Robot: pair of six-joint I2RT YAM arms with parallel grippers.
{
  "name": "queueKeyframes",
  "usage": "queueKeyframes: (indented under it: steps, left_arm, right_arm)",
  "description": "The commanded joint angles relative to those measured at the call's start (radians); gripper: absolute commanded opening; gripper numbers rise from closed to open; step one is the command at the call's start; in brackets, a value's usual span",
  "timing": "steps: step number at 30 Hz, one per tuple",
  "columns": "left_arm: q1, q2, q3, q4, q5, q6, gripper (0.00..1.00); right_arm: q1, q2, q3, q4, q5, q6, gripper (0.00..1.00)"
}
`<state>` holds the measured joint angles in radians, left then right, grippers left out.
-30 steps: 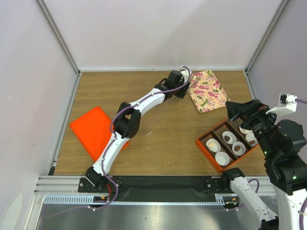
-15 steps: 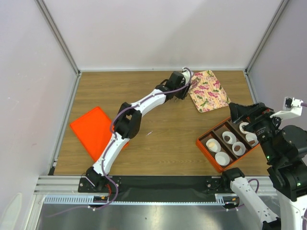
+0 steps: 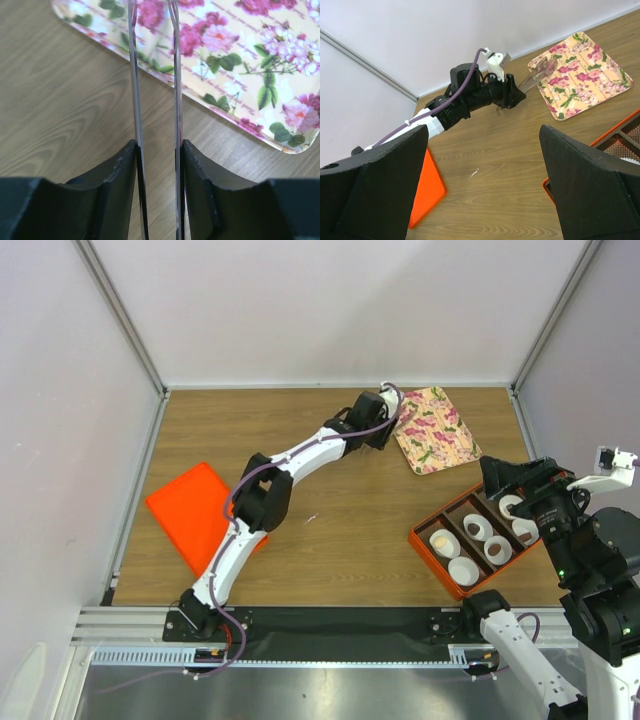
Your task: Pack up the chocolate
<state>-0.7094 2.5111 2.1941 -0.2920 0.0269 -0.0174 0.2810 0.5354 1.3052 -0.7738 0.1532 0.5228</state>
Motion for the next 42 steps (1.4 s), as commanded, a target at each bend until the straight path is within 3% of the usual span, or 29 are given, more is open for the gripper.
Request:
queueKeyframes:
  steps: [1, 13, 25, 42]
  left_arm:
    - [-0.001, -0.136, -0.026, 0.092, -0.087, 0.039, 0.46]
    - [0.054, -0.066, 0.081, 0.053, -0.035, 0.059, 0.47]
    - [0.065, 0.002, 0.085, 0.068, 0.093, 0.057, 0.5]
    - [0.067, 0.072, 0.191, 0.019, 0.087, 0.033, 0.53]
  right_arm:
    - [0.009, -0.008, 0.026, 0.03, 0.017, -0.001, 1.0]
    - [0.014, -0.008, 0.017, 0.037, 0.031, -0.006, 1.0]
    - [0.018, -0.002, 0.029, 0.039, 0.057, -0.026, 1.0]
    - [0.064, -0.015, 0.057, 0.03, 0.137, -0.056, 1.0]
